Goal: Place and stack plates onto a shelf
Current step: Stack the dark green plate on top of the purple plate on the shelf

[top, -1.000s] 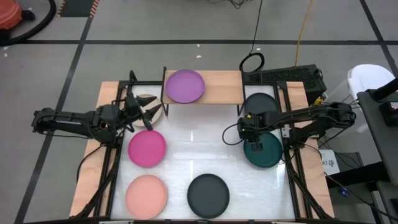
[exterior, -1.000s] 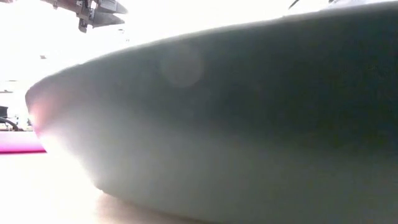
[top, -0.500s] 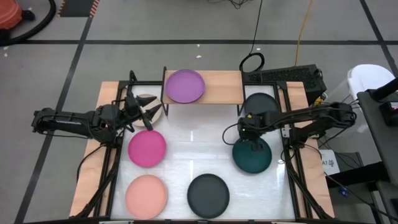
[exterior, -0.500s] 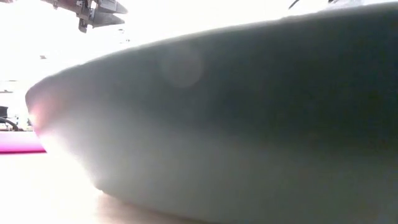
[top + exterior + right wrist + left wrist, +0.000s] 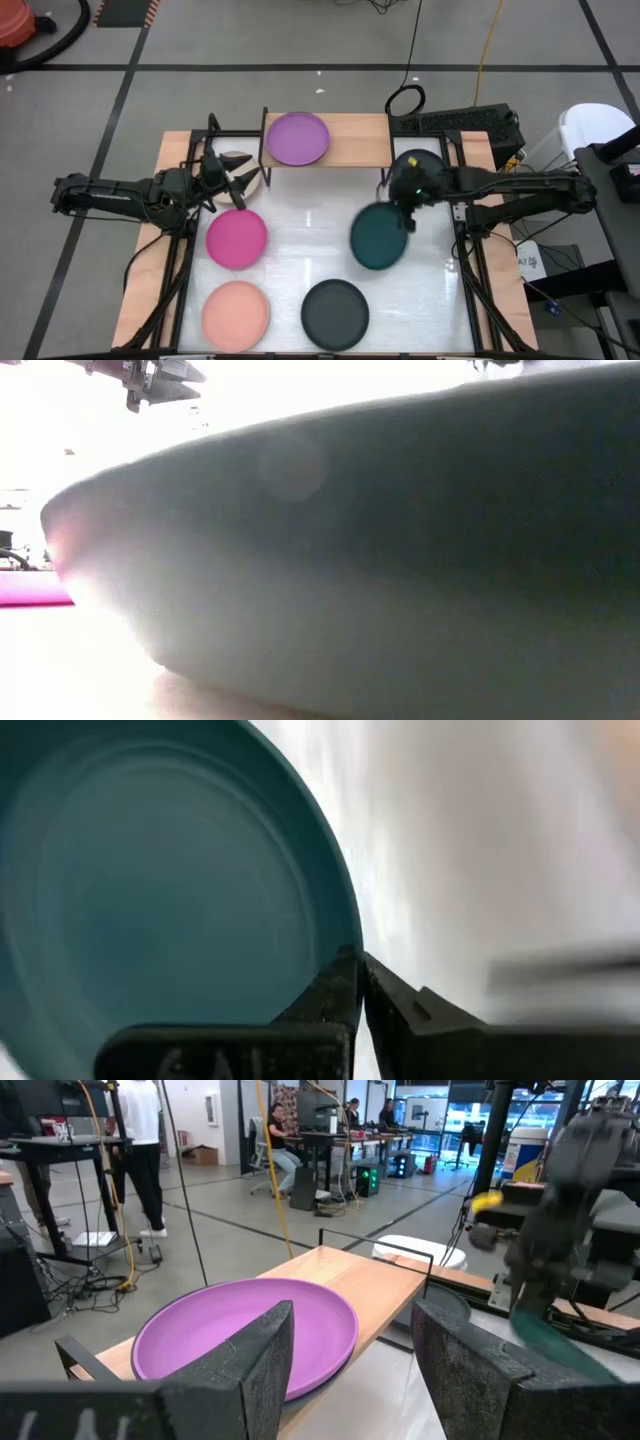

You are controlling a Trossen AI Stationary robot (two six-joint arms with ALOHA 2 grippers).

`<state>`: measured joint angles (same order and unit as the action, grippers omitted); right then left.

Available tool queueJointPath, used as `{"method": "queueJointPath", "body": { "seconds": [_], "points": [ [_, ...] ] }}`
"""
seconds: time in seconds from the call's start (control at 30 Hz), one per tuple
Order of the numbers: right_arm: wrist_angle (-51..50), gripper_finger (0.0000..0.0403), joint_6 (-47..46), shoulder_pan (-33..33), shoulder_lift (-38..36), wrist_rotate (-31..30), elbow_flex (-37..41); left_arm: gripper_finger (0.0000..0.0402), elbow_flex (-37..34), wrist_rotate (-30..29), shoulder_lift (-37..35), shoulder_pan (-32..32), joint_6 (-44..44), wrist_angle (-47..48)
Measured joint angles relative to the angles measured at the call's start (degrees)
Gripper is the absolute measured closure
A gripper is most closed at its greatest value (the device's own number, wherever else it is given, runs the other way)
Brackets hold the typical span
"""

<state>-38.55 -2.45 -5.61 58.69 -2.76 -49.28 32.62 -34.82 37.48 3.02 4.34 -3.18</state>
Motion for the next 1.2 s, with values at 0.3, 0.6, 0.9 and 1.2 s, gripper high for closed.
{"method": "queueJointPath", "body": {
  "seconds": [0.3,0.6,0.9,1.2],
  "points": [
    [34.75,0.0403,-2.14,-6.6,0.79,-0.12,-3.97,0.0195,0.0,-0.01,0.0,0.0,-0.01,-0.02],
    [40.73,0.0403,-5.92,-19.78,16.97,4.53,-18.29,0.0195,0.0,-0.04,-0.01,0.0,-0.02,0.0],
    [40.08,0.0403,-18.78,-29.44,34.38,18.36,-31.33,0.0195,0.0,-0.05,-0.01,-0.01,-0.03,-0.02],
    [39.85,0.0403,-21.11,-32.34,42.91,19.62,-32.45,0.0195,0.0,-0.04,0.02,0.01,-0.02,0.0]
  ]
}}
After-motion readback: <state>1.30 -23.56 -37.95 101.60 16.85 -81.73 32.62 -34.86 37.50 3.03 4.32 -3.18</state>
